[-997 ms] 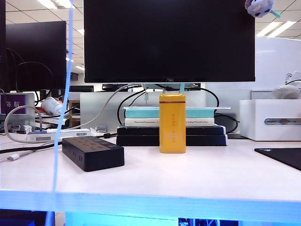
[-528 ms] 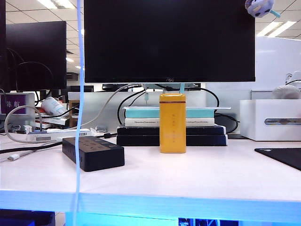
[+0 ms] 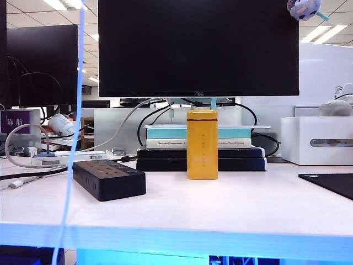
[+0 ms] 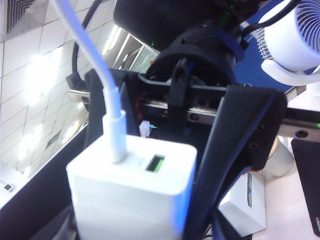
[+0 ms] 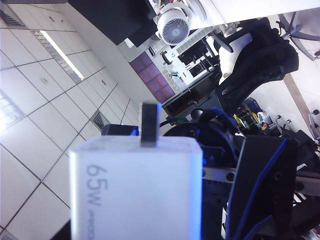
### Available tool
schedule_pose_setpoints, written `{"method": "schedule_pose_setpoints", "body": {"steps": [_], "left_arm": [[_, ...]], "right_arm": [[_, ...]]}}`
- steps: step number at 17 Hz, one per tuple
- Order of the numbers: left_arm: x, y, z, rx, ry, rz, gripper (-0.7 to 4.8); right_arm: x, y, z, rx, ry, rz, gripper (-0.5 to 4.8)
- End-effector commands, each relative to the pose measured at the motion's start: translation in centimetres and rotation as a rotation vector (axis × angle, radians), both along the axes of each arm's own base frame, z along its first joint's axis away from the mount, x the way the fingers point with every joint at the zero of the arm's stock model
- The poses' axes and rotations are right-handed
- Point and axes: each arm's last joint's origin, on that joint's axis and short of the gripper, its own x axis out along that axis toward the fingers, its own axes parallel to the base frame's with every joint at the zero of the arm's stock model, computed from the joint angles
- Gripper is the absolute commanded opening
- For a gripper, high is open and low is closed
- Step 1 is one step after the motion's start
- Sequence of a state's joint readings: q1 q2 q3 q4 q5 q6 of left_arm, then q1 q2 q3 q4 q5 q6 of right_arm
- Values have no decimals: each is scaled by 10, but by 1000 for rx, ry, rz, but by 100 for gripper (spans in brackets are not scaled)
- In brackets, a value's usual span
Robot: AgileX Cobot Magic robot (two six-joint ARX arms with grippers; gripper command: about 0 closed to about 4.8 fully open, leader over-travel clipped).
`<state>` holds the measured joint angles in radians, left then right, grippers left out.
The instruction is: Plug the white charger into the left socket.
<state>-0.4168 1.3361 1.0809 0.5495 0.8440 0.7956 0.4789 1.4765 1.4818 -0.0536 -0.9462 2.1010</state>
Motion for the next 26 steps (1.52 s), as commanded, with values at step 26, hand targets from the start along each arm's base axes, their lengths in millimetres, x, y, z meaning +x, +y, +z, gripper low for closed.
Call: {"method": "schedule_pose_setpoints", "body": {"steps": [26], "left_arm": [[-2,1,5,-10,-60,-12,394]], "right_arm": [[-12,-3,8,4,29,25,178]]}}
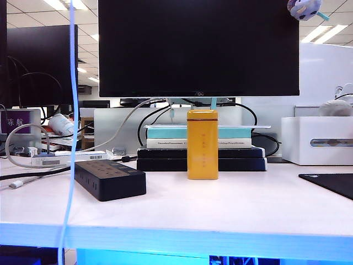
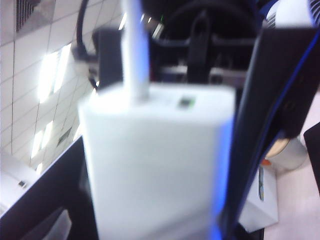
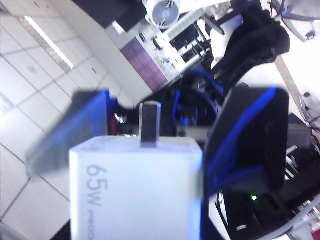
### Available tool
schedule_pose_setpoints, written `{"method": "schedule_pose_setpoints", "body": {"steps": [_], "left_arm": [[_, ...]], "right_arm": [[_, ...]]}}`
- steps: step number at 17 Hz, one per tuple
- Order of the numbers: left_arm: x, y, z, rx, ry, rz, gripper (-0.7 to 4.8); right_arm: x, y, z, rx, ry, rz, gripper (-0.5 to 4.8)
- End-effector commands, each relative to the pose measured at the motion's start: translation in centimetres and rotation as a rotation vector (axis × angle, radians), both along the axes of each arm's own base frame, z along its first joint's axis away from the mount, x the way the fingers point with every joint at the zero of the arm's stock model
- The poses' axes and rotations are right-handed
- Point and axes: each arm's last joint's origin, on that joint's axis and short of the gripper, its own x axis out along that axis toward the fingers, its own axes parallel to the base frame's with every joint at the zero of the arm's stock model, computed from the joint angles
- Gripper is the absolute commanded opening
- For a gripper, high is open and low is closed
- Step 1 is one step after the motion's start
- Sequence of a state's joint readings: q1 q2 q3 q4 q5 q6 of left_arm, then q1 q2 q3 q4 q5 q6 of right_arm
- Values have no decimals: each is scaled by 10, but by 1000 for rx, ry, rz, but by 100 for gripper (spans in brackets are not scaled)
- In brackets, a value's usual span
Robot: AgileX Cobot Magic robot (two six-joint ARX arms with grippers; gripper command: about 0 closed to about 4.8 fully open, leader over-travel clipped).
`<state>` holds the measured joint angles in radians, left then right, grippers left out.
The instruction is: Plug the white charger into the left socket.
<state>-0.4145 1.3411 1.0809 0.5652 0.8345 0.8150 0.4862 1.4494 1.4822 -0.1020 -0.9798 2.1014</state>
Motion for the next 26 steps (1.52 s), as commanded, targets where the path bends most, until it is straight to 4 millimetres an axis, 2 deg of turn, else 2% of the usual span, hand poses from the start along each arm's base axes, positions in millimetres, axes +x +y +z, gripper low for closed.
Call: {"method": "schedule_pose_setpoints", "body": {"steps": [1,2,3,4,10,11,12,13,14,26], "left_arm": [[-4,1,5,-8,-21,-47,394],[-4,1,5,-13,6,-54,386],[-3,0,4,-8,19,-54,342],[-3,0,3,-2,29,-57,327],[-2,0,0,11,51,-66,327],[-2,0,0,12,52,-66,313],[-2,0,0,12,52,-65,230],[-2,0,0,12,52,-65,186],[-2,0,0,12,52,-66,174],[-2,0,0,12,53,-66,180]], "right_arm": [[-2,-1,4,7,17,-15,178],[-2,-1,2,1,29,-14,178],[-2,-1,2,-3,37,-13,178],[-2,-1,2,-4,38,-10,178],[-3,-1,2,-2,39,16,178],[-3,-1,2,-2,38,16,178],[-3,-1,2,-2,38,15,178],[-2,-1,2,-2,38,12,178],[-2,-1,2,-3,37,12,178],[-2,-1,2,-4,27,12,178]]}}
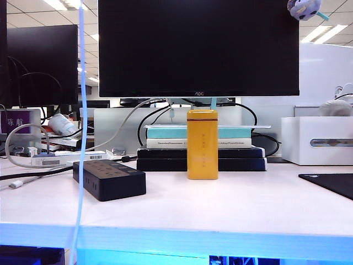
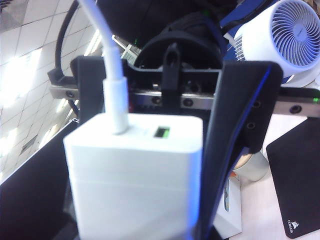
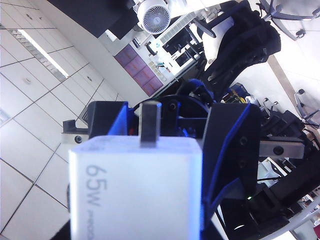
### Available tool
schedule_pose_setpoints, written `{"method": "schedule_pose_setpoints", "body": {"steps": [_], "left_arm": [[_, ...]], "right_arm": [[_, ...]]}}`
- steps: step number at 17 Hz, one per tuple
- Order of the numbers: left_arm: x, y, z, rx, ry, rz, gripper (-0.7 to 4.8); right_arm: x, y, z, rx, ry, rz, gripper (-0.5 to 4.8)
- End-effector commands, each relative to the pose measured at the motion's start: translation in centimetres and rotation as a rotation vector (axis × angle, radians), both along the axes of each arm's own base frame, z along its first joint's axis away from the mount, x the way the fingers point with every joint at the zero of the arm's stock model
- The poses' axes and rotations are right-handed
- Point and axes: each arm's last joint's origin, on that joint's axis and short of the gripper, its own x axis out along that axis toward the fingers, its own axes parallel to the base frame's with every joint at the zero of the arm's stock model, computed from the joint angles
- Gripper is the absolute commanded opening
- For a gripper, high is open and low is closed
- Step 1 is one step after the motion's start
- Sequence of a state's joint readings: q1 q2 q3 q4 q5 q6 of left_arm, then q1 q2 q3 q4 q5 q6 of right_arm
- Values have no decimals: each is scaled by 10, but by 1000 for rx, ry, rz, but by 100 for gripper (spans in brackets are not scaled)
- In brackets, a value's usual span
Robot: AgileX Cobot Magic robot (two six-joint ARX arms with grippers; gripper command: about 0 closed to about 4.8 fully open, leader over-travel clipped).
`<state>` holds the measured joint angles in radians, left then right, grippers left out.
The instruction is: Plug the white charger into the left socket.
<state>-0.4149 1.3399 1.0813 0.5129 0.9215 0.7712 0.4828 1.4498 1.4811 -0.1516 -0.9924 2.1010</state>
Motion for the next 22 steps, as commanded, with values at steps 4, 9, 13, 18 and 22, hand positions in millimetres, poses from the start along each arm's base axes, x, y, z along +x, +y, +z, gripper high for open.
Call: {"method": "schedule_pose_setpoints", "body": {"steps": [4,9,13,18,22], "left_arm": [[-1,1,5,-20,-23,21,180],[-1,1,5,-20,-23,20,180],[-1,1,5,-27,20,5,179],[0,7,4,-25,138,-81,178],[11,33,-2,-2,301,-86,173]], "right_arm": [[-2,0,6,17,-26,-11,178],[-1,0,5,0,-203,11,179],[-1,2,7,34,-405,130,479],[-7,-3,30,137,-651,157,479],[-16,-24,45,149,-725,127,479]]}}
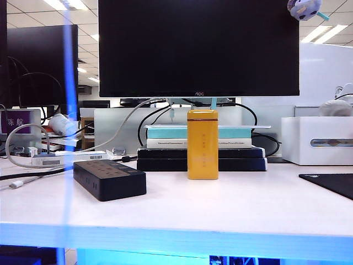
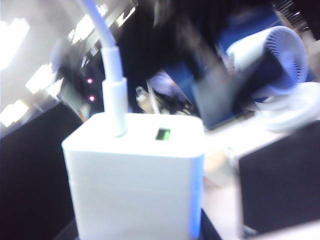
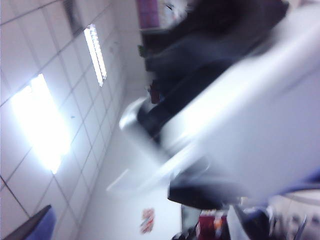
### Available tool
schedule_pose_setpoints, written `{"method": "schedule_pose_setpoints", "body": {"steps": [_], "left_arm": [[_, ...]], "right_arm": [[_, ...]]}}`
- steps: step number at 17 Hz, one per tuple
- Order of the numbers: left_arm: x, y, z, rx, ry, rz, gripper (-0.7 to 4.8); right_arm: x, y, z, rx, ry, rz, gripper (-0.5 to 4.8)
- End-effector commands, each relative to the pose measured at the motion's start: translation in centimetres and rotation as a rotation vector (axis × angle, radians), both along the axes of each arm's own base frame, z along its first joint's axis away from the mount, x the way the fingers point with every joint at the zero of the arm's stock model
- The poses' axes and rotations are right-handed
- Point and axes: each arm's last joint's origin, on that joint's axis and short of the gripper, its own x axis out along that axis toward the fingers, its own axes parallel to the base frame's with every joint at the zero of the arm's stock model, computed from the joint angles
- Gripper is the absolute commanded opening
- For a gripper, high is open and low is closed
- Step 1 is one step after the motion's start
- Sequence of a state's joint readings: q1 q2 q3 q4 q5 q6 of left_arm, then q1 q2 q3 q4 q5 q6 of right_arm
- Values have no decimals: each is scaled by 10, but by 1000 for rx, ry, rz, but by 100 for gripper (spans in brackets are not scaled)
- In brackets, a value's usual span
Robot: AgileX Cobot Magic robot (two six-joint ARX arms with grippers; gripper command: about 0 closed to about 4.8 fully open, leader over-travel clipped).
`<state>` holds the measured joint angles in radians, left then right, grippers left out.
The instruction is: Plug the white charger into the left socket.
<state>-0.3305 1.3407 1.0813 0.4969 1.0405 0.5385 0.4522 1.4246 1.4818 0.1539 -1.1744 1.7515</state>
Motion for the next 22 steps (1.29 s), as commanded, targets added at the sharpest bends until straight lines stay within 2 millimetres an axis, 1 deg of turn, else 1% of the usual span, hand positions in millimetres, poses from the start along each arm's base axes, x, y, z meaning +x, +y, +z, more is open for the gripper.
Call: {"method": "schedule_pose_setpoints", "body": {"steps": [1,3,4,5,6,7,8,10,14,15,16,18,20,22], "left_arm": [[4,20,-1,15,115,-43,173],[5,30,-2,12,291,-111,174],[6,35,-2,14,359,-138,174],[4,38,-3,35,442,-208,173],[2,38,-3,67,487,-289,151],[0,38,-4,99,525,-361,100],[-2,38,-6,135,555,-433,87],[-1,38,-9,126,638,-420,88],[-1,38,-10,125,661,-421,88],[-1,38,-13,125,726,-424,88],[-1,37,-15,125,750,-425,88],[0,37,-14,113,745,-398,88],[0,37,-14,113,728,-398,88],[0,37,-13,109,713,-388,88]], "right_arm": [[-8,-16,16,34,-90,-29,479],[-5,-35,22,53,-186,-104,479],[-3,-40,23,62,-242,-142,479],[-2,-40,25,76,-336,-200,479],[-1,-41,25,80,-414,-245,479],[0,-43,26,80,-488,-289,479],[1,-43,26,78,-544,-314,479],[2,-42,26,70,-661,-379,479],[2,-43,28,79,-711,-395,479],[2,-42,27,73,-730,-392,479],[2,-42,27,68,-778,-386,479],[2,-42,26,60,-823,-366,479],[1,-41,24,53,-905,-308,479],[2,-40,18,17,-937,-278,479]]}}
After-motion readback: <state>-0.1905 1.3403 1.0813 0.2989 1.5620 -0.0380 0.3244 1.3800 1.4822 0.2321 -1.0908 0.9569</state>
